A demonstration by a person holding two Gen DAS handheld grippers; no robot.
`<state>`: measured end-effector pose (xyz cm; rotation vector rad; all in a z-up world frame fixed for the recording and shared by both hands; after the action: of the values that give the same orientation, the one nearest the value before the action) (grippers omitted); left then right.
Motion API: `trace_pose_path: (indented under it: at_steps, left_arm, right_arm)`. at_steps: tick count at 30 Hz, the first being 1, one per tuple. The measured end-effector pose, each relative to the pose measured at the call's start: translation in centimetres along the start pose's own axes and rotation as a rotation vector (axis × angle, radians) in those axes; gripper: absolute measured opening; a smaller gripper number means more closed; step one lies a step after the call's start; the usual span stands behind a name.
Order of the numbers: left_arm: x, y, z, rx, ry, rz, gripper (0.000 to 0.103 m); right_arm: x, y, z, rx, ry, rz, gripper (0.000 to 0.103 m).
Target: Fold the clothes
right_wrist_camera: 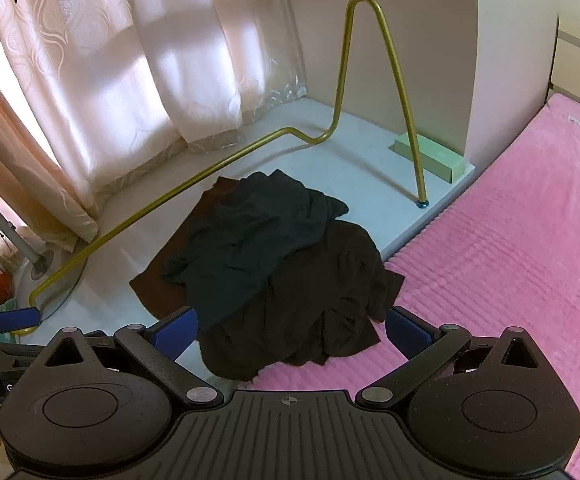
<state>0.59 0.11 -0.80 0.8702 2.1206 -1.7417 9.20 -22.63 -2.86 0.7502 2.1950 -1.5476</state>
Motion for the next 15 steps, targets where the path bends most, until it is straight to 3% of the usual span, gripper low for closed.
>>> trace_pose_path:
  at_steps: [15]
  left_arm:
    - [0.4, 0.12, -0.22, 0.055, -0.027, -0.008, 0.092]
  right_arm:
    - [0.63, 0.0, -0.19, 0.001, 0.001, 0.001, 0.102]
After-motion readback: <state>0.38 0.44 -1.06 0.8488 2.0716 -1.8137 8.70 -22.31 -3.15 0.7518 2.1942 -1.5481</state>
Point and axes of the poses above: each gripper's, at about its wrist camera, not at the fingertips, and y roughly the way its jaws point, z to its right, x to its underside, the point moved 1 cm from there along y, roughly the way its jaws point, and after that the axes turned 13 degrees about y, right-handed, at the moved point
